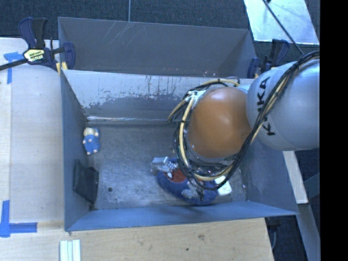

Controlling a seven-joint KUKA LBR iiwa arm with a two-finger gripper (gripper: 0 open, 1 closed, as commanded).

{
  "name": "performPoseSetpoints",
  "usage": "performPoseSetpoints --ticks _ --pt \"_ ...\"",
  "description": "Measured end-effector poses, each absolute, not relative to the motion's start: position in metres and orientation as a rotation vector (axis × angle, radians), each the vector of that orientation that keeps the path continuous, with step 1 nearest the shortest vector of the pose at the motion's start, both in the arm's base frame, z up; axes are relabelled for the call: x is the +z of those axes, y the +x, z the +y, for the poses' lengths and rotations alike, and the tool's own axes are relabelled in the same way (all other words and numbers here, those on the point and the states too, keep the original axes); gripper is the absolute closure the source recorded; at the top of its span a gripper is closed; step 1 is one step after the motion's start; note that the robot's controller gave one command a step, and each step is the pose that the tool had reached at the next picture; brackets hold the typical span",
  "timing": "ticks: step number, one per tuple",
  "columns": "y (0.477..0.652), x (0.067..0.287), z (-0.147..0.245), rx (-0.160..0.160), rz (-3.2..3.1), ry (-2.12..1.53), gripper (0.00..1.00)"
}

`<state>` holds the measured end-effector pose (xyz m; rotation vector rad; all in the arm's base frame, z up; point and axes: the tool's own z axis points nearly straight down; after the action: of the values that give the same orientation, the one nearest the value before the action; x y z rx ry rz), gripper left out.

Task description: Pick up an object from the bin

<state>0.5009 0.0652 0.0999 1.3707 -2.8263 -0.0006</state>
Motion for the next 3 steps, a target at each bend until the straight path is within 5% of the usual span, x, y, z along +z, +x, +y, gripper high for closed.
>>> performPoseSetpoints --ticks 1,2,3 --pt "0.485 0.100 0.049 -0.003 -2.508 1.884 0.00" --pt "0.559 0.070 0.046 -0.001 -2.426 1.999 0.00" --pt "0.559 0.071 0.046 -0.003 -2.428 1.995 0.00"
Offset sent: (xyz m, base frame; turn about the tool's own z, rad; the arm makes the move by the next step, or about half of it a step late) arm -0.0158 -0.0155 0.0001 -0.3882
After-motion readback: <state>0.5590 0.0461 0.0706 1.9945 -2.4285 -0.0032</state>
